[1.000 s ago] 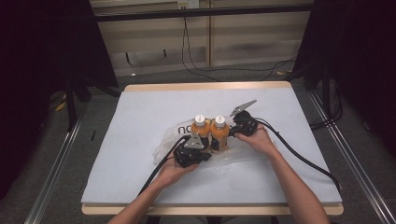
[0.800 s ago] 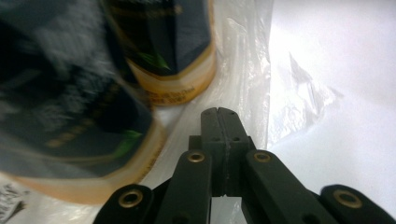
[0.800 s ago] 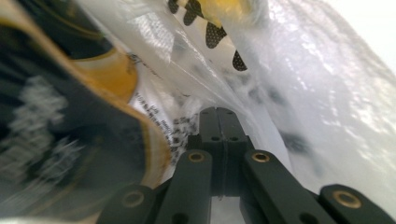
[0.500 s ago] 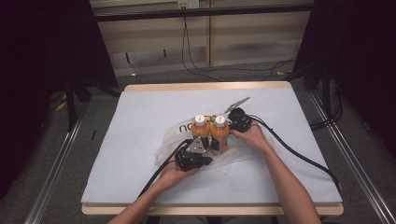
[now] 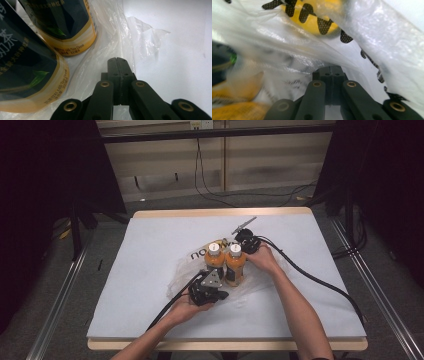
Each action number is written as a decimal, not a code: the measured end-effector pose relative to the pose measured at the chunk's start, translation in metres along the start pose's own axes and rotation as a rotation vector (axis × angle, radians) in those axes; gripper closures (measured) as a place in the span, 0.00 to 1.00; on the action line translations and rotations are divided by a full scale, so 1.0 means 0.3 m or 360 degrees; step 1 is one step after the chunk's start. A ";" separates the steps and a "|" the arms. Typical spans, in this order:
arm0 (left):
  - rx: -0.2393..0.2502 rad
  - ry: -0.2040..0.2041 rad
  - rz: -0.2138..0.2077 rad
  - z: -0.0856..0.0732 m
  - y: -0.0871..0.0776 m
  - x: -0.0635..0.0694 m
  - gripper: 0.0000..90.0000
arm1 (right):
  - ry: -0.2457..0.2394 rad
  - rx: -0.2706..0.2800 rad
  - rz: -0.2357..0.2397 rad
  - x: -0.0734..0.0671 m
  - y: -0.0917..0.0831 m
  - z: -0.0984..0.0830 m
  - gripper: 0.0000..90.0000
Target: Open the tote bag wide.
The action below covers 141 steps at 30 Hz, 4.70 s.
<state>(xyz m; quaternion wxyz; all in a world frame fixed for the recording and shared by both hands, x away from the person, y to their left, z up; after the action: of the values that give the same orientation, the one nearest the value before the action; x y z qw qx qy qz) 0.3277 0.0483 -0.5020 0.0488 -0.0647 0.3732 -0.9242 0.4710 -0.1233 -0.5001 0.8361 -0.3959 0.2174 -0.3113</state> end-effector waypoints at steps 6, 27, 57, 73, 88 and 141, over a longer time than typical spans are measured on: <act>-0.0005 -0.0004 -0.0038 0.002 0.004 0.006 1.00 | 0.0047 0.0019 -0.0027 0.014 0.025 0.031 1.00; 0.0006 0.0010 -0.0069 0.009 0.015 0.034 1.00 | 0.0135 0.0123 -0.0229 0.029 0.065 0.070 1.00; -0.0004 0.0007 -0.0128 0.012 0.005 0.037 1.00 | 0.0226 0.0169 -0.0357 0.079 0.084 0.108 1.00; 0.0353 -0.0110 0.0024 0.067 -0.258 -0.047 1.00 | 0.0049 0.0348 -0.0095 -0.020 -0.167 0.031 1.00; 0.0236 -0.0281 0.0262 0.037 -0.302 -0.291 1.00 | -0.0030 0.0268 -0.0100 -0.077 -0.242 -0.139 1.00; 0.0392 -0.0493 0.0327 -0.027 -0.254 -0.403 1.00 | 0.0006 0.0470 -0.0201 -0.130 -0.356 -0.324 1.00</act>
<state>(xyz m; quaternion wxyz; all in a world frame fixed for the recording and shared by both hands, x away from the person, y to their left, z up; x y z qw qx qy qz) 0.4427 0.1252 -0.4647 0.2071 -0.1612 0.2501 -0.9320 0.3467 -0.2001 -0.4681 0.8637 -0.2809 0.1454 -0.3924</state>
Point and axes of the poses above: each handheld gripper's, and its own axes: y roughly forward along the jaws, z roughly out of its top, x roughly to its right, the point moved 3 cm from there along y, roughly forward along the jaws, and after that the axes turned 6 degrees about -z, right-handed, at the moved point
